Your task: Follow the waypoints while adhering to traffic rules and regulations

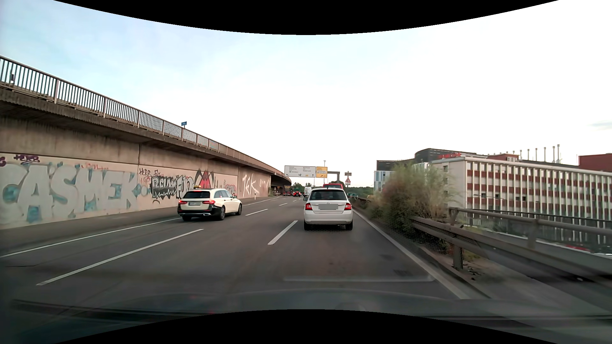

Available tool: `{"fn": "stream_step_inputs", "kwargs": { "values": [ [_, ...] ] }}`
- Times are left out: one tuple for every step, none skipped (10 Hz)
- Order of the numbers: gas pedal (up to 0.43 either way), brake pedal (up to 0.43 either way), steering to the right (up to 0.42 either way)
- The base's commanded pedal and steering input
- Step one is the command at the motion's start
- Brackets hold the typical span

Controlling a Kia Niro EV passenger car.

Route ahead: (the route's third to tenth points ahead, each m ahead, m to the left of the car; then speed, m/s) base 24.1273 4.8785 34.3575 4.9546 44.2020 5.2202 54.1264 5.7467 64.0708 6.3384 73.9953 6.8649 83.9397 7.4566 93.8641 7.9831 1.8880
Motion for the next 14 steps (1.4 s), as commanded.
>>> {"fn": "stream_step_inputs", "kwargs": {
  "values": [
    [0.0,0.0,-0.004],
    [0.0,0.0,-0.004],
    [0.0,0.0,-0.004],
    [0.0,0.0,-0.004],
    [0.008,0.0,-0.003],
    [0.02,0.0,-0.004],
    [0.028,0.0,-0.004],
    [0.039,0.0,-0.003],
    [0.059,0.0,-0.003],
    [0.079,0.0,-0.004],
    [0.098,0.0,-0.004],
    [0.098,0.0,-0.004],
    [0.11,0.0,-0.004],
    [0.11,0.0,-0.004]
  ]
}}
